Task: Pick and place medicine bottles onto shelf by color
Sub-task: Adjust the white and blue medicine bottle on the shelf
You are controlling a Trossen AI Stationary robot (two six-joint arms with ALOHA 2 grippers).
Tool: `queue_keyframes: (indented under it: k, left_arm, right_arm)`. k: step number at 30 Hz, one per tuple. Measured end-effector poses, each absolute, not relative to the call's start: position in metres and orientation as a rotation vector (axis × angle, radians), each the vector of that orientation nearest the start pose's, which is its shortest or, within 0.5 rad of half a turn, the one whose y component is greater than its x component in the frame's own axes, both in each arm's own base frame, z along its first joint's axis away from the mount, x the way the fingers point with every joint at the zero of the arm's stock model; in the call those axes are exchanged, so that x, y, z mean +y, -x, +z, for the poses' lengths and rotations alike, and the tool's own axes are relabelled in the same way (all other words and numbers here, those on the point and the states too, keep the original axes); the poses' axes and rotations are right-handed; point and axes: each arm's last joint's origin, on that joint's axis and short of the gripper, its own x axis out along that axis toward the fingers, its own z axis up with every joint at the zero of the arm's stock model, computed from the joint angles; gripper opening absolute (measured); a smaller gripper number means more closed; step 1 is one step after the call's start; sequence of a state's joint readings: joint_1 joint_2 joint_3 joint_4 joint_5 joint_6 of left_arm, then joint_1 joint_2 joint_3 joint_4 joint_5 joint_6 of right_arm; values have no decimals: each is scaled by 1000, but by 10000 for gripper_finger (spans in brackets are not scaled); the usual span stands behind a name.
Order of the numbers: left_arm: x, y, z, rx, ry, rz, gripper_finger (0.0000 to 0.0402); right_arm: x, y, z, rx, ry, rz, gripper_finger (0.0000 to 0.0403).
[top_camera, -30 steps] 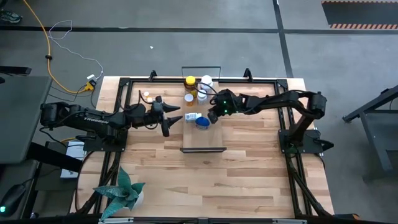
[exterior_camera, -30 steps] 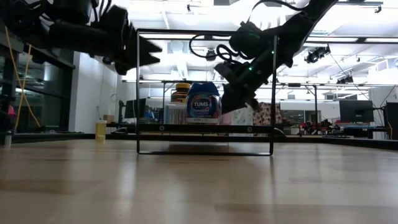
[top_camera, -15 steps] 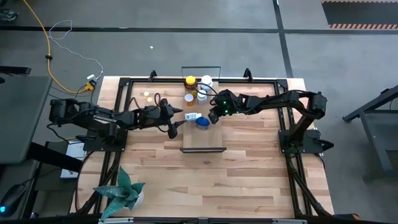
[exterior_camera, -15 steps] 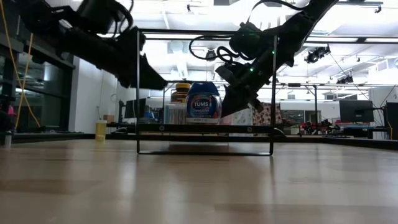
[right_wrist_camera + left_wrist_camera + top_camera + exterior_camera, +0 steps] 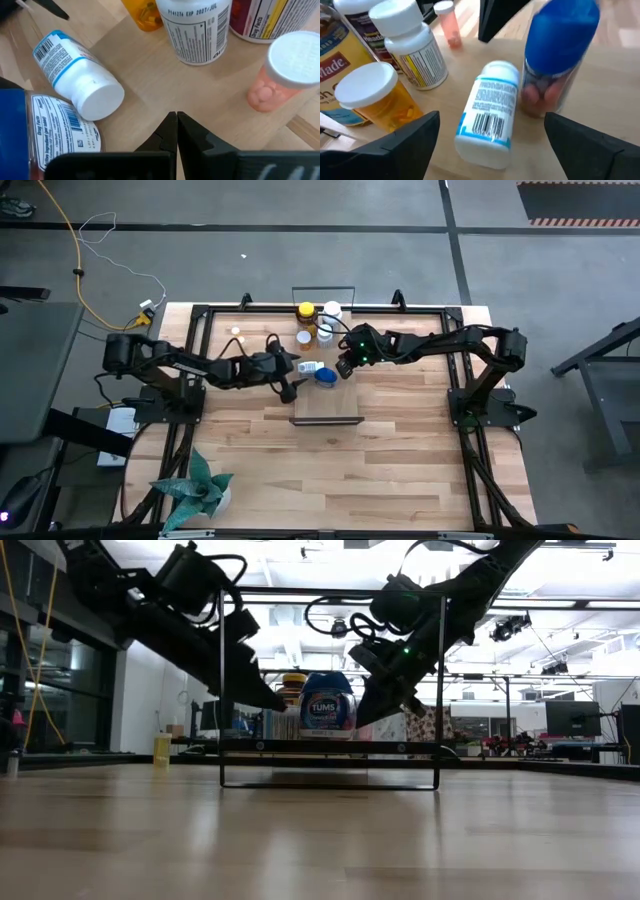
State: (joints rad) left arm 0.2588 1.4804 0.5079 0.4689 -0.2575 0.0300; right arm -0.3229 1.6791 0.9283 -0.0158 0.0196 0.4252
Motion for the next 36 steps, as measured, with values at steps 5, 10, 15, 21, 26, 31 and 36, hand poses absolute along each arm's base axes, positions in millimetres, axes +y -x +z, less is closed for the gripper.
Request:
queue_keyframes:
  k: [5,10,15,21,26,31,36]
  left_arm:
    - [77,-258,142,560,-59,512,351]
    - [78,-262,136,557,-75,505,351]
    - [79,-263,138,531,-83,505,349]
    - [79,-263,137,538,-84,509,298]
    - [79,-263,137,541,-82,503,233]
    - [79,-263,137,547,-83,507,168]
    - [83,-256,140,588,-113,585,135]
  right_arm:
    - [-108,-321,176,682,-517,-484,0]
    - [-108,-321,176,682,-517,-484,0]
    - [-108,-321,176,683,-512,-482,0]
    - [-108,-321,176,683,-510,-481,0]
    - [-108,-321,176,683,-510,-481,0]
    - [-108,-321,176,682,-506,-479,0]
    - [-108,-321,176,683,-491,-474,0]
